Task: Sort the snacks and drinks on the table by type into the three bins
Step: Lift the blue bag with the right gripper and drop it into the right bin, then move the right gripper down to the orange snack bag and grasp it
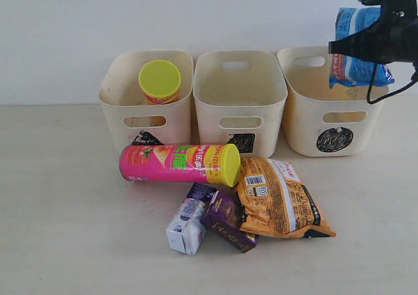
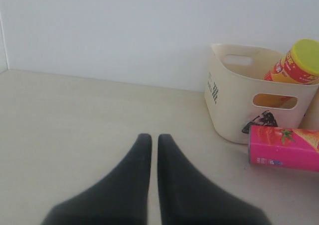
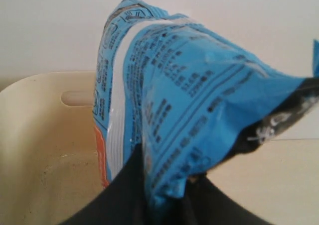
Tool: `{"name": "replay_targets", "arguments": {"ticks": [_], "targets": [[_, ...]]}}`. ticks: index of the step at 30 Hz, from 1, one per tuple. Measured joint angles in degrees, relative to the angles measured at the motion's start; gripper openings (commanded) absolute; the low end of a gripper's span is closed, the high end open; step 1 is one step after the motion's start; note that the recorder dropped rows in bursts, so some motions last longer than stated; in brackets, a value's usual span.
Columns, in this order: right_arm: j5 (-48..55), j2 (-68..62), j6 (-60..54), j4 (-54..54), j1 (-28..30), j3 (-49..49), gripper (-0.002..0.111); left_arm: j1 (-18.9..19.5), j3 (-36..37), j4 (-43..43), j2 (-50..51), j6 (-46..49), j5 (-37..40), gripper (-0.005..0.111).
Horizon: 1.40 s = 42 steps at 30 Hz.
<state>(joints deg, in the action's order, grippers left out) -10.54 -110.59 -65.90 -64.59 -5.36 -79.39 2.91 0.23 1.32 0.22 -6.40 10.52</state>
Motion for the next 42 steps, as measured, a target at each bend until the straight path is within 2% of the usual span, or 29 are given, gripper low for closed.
{"name": "replay_targets", "arguments": {"ticks": [3, 8, 13, 15, 17, 19, 20, 21, 22, 23, 27, 31, 33, 37, 42], "targets": [[0.0, -2.3, 0.5, 0.1, 0.0, -0.7, 0.044, 0.0, 0.0, 0.0, 0.0, 0.0, 0.0, 0.004], [-1.2, -3.1, 0.6, 0.2, 0.0, -1.0, 0.067, 0.0, 0.0, 0.0, 0.0, 0.0, 0.0, 0.004], [-1.3, -2.5, 0.6, 0.2, 0.0, -1.0, 0.070, 0.0, 0.0, 0.0, 0.0, 0.0, 0.0, 0.004], [-0.7, -1.4, 0.6, 0.2, 0.0, -1.0, 0.065, 0.0, 0.0, 0.0, 0.0, 0.0, 0.0, 0.004], [0.7, 0.3, 0.6, 0.2, 0.0, -1.0, 0.052, 0.0, 0.0, 0.0, 0.0, 0.0, 0.0, 0.004], [3.0, 1.9, 0.6, 0.2, 0.0, -1.0, 0.030, 0.0, 0.0, 0.0, 0.0, 0.0, 0.0, 0.004], [4.7, 2.7, 0.4, 0.2, 0.0, -1.0, 0.024, 0.0, 0.0, 0.0, 0.0, 0.0, 0.0, 0.004], [6.3, 3.5, 0.2, 0.2, 0.0, -1.0, 0.011, 0.0, 0.0, 0.0, 0.0, 0.0, 0.0, 0.004], [8.5, 4.1, 0.0, 0.2, 0.0, -1.0, 0.003, 0.0, 0.0, 0.0, 0.0, 0.0, 0.0, 0.004], [11.1, 4.6, 0.0, 0.2, 0.0, -1.0, 0.000, 0.0, 0.0, 0.0, 0.0, 0.0, 0.0, 0.004], [20.7, 6.0, -0.3, 2.6, 0.0, -1.0, 0.000, 0.0, 0.0, 0.0, 0.0, 0.0, 0.0, 0.004], [29.8, 7.5, 3.4, 10.0, 0.0, -1.0, 0.000, 0.0, 0.0, 0.0, 0.0, 0.0, 0.0, 0.004], [33.1, 8.4, 8.4, 16.4, 0.0, -1.0, 0.000, 0.0, 0.0, 0.0, 0.0, 0.0, 0.0, 0.004], [40.3, 10.7, 25.8, 33.7, 0.0, -1.0, 0.000, 0.0, 0.0, 0.0, 0.0, 0.0, 0.0, 0.004], [53.5, 13.4, 42.4, 54.6, 0.0, -1.0, 0.000, 0.0, 0.0, 0.0, 0.0, 0.0, 0.0, 0.004]]}}
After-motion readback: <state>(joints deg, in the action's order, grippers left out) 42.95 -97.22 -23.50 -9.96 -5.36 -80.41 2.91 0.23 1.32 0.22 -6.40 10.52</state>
